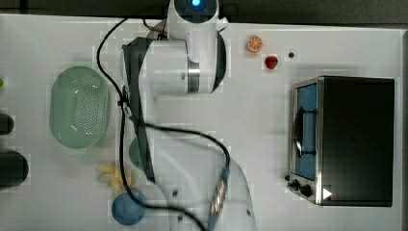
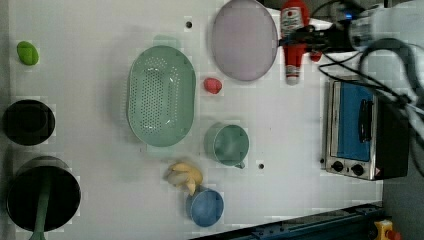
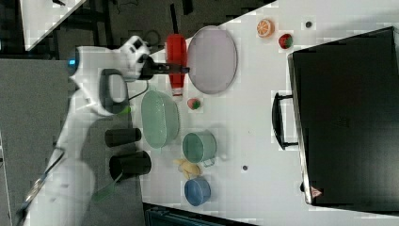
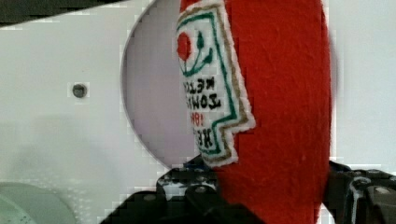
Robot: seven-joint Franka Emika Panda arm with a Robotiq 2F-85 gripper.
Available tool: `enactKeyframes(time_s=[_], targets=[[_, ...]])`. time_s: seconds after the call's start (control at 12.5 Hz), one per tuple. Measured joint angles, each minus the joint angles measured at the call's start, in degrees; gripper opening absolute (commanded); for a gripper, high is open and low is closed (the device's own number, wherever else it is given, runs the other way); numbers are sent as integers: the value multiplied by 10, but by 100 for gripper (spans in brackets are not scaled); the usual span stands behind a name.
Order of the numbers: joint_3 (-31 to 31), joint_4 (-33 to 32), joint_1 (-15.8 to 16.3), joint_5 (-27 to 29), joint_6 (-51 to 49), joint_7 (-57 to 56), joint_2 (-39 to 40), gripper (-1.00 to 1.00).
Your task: Pick ketchup from plate and place it on table.
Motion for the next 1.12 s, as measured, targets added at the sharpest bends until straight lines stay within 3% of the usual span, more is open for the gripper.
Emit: enactKeyframes(time_s=[0.4,0.64,1.12], targets=[[-6,-121,-45,-10,10,1,-162,21],[-23,-235,-58,-11,33,1,-231,21],[-44,-444,-61,-8,144,2,-218,21]])
